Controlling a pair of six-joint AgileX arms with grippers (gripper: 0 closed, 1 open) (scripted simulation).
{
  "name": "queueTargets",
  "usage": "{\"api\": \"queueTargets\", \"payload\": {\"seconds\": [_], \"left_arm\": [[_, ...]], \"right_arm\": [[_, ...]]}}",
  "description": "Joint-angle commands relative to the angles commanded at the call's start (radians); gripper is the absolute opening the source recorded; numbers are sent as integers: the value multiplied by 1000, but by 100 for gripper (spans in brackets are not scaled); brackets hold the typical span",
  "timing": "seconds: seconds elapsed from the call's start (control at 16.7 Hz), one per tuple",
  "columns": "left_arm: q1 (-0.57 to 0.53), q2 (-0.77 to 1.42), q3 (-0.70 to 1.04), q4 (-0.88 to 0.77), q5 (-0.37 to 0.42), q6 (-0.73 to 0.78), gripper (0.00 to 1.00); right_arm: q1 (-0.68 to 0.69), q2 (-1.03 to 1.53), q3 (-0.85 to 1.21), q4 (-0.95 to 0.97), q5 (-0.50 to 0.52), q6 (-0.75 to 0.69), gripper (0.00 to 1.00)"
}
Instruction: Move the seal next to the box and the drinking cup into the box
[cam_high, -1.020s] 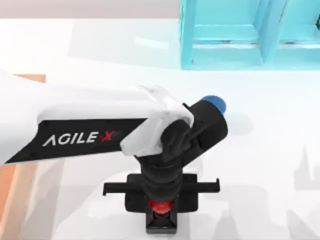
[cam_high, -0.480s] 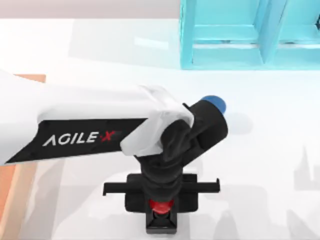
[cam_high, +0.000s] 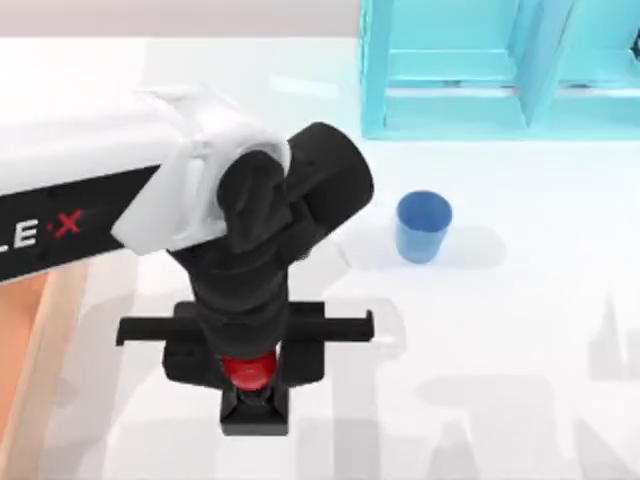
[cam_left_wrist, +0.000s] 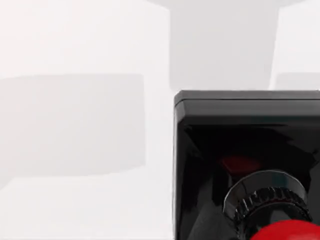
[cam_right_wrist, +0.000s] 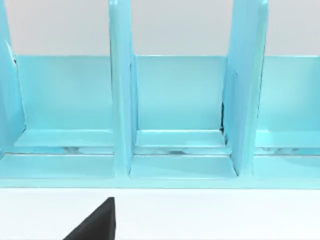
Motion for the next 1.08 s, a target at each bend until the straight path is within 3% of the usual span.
{"api": "queueTargets", "payload": {"seconds": [0.24, 0.66, 1.08], "left_arm": [[96, -142, -1, -139, 0, 94, 0], [118, -154, 1, -157, -2, 121, 0], [300, -228, 12, -241, -2, 302, 0]], "right_arm": [[0, 0, 0, 0, 0, 0, 100], [0, 0, 0, 0, 0, 0, 100], [0, 0, 0, 0, 0, 0, 100]]}}
